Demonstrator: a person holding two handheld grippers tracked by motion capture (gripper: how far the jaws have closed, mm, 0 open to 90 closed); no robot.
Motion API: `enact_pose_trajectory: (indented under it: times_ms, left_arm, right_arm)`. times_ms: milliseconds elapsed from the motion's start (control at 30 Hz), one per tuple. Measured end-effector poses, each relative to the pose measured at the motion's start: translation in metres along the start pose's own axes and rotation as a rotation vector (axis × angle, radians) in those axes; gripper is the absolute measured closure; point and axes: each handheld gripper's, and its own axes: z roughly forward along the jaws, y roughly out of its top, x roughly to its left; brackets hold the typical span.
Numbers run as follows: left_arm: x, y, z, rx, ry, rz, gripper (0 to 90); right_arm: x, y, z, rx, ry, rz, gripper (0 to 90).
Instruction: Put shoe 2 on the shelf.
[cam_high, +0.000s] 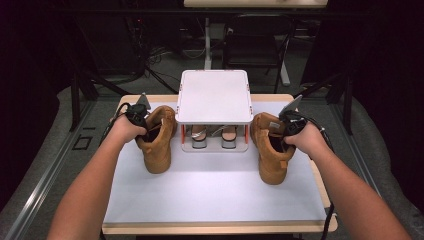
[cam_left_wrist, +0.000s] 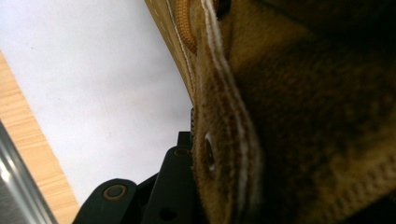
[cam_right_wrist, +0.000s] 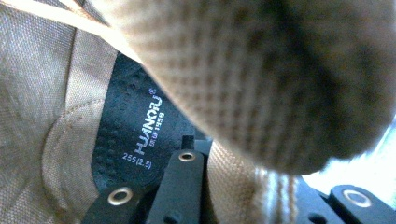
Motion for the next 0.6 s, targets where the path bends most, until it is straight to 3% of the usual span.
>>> enact_pose_trajectory:
  times_ms: [133,333,500,533,600]
  left_arm:
    - [-0.0006,0.0014,-0.0009,0.010,0.002,-0.002,85.1]
    - [0.0022,0.0009,-0.0014,0.000,-0.024,-0.018,85.5]
    - [0.0052,0.0011,-0.0025,-0.002,-0.028,-0.021,85.6]
    - [0.0065,0.0010,-0.0027,-0.006,-0.032,-0.022,85.7]
    - [0.0081,0.0005,-0.0027,-0.012,-0.034,-0.026,85.8]
  right_arm:
    - [-0.0018,0.0010,-0.0026,0.031,0.006,-0.015,86.0]
    - [0.0004,0.0009,-0.0011,-0.004,0.022,0.016,86.1]
    - [-0.0034,0.0039,-0.0031,0.041,0.036,0.016,86.2]
    - [-0.0031,0.0032,-0.0016,0.019,0.044,0.038,86.2]
    - [-0.0058,0.0038,-0.0023,0.024,0.056,0.038,86.3]
